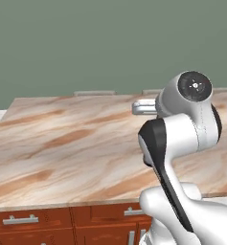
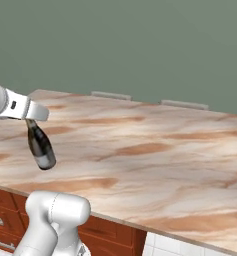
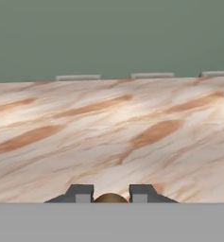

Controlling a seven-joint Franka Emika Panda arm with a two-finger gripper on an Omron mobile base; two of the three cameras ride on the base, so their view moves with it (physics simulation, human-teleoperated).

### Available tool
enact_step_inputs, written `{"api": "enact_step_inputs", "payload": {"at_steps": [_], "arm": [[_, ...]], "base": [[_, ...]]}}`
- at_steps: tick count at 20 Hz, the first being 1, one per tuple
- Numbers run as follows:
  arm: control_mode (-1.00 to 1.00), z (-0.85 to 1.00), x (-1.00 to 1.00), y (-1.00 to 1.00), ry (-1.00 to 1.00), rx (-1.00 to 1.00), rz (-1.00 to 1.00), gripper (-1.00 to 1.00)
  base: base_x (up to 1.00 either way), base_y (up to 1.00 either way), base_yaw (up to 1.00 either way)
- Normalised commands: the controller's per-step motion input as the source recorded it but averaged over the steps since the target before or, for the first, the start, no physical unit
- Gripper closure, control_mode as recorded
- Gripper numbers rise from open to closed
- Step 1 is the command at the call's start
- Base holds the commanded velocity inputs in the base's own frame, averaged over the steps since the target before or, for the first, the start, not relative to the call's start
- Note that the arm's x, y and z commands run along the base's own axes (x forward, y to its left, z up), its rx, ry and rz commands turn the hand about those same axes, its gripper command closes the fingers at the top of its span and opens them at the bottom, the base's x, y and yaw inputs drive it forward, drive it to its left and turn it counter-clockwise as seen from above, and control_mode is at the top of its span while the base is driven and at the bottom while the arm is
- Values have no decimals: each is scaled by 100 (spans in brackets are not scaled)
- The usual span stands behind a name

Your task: Move the drinks to the dining counter.

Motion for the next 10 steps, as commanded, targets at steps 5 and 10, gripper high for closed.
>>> {"api": "enact_step_inputs", "payload": {"at_steps": [5,10], "arm": [[-100,-1,38,0,0,0,1,100],[-100,-3,45,0,0,0,6,100]], "base": [[10,0,0],[0,0,0]]}}
